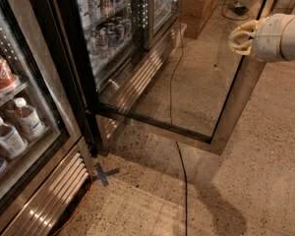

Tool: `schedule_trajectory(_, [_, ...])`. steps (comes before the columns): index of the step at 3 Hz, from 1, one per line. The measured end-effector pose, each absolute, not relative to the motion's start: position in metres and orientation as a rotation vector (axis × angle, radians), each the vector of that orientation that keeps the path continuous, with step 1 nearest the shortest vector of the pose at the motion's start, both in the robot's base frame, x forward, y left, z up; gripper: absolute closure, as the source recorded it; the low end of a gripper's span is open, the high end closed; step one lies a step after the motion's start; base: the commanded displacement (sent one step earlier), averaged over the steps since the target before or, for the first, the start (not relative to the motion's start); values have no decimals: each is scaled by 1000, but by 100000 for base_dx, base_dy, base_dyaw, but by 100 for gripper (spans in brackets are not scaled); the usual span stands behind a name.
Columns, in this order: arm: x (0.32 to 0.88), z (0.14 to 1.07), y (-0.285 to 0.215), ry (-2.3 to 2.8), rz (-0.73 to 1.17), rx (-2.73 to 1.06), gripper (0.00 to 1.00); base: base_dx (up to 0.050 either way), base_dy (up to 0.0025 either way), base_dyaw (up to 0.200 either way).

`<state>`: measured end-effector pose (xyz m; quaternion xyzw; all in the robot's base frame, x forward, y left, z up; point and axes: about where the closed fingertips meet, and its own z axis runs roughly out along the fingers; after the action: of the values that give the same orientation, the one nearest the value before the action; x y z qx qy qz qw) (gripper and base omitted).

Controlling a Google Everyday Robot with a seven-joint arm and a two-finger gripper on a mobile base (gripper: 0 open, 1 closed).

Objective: Close left fridge door

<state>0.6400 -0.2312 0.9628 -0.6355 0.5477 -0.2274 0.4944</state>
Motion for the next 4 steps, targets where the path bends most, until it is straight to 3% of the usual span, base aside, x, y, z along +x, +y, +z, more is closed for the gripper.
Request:
schedule_trajectory(1, [647,971,-235,1317,-601,-1494,100,0,0,0])
schedule_trajectory(4, [647,971,-235,1316,-601,-1494,100,5003,-1,32])
